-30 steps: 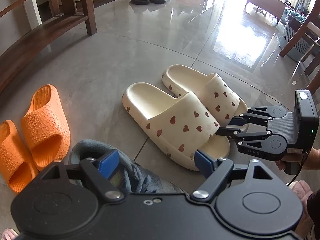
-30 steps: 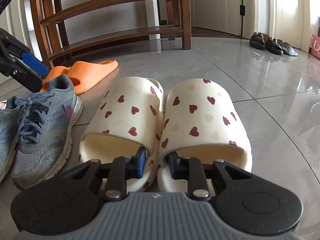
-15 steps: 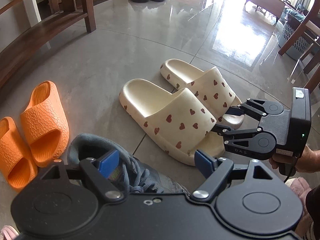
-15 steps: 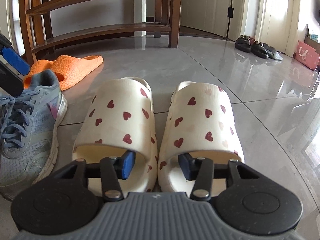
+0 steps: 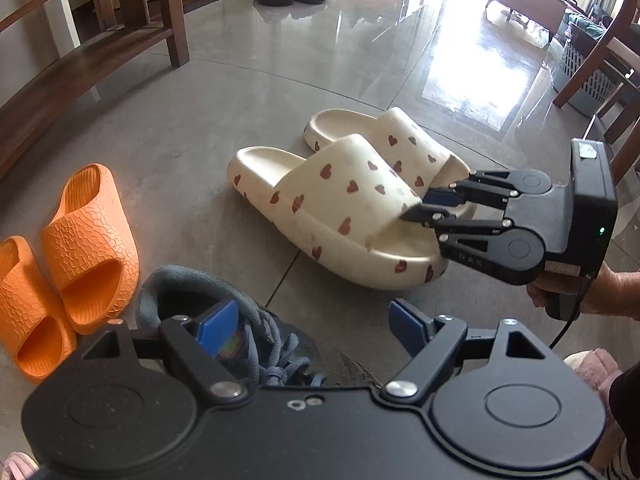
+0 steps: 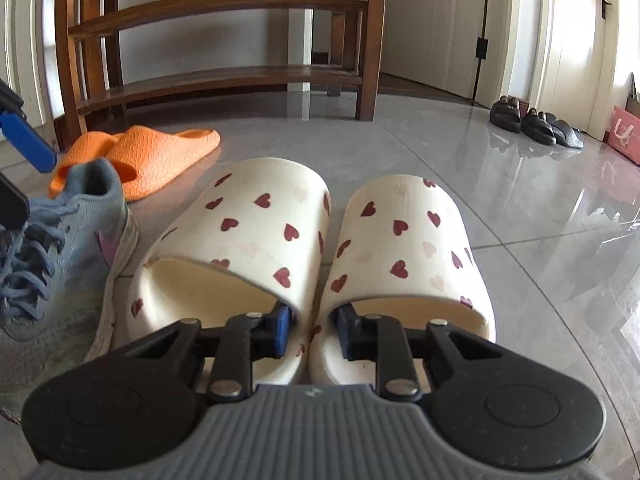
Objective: Organize scattered shoes
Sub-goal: 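Lift the cream slides with the right tool and carry them onto the rack shelf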
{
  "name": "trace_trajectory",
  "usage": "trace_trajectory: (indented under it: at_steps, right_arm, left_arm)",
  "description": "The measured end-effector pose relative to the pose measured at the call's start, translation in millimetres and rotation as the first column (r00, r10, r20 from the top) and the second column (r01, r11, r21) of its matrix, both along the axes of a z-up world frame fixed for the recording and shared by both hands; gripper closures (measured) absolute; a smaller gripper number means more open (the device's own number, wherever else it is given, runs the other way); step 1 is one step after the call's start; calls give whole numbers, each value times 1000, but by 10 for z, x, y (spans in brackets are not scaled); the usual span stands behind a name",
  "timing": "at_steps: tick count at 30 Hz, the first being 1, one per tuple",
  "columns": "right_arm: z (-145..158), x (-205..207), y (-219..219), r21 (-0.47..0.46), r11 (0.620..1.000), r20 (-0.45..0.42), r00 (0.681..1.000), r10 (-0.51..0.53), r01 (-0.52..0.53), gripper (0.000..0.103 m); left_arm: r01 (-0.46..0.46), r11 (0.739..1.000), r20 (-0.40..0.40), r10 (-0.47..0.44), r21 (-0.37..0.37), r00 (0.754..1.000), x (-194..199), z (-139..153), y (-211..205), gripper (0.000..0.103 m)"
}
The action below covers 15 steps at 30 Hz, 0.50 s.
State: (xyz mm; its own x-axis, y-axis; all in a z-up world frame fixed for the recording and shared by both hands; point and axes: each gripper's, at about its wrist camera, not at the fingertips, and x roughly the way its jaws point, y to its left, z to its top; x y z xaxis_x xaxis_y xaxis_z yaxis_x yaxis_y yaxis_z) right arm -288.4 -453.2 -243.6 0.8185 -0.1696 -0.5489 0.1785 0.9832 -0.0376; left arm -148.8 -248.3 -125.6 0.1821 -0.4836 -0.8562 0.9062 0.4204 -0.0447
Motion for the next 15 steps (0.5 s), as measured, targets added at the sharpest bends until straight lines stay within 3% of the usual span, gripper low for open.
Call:
trace_trajectory:
  at_steps: [3, 9, 15]
  right_arm:
    - [138, 29, -40, -29, 1000, 37, 999, -2, 3, 79]
    - [343, 41, -224, 82, 996, 99, 994, -38, 30, 77]
    - [873, 204, -217, 89, 996, 224, 975, -5, -15, 76]
  left_arm:
    - [-8, 1000, 11, 8, -17, 1000, 15, 61, 5, 20]
    - [-47, 996, 41, 50, -72, 998, 85, 261, 62, 20]
    - [-131, 980, 78, 143, -147, 987, 236, 572, 215, 20]
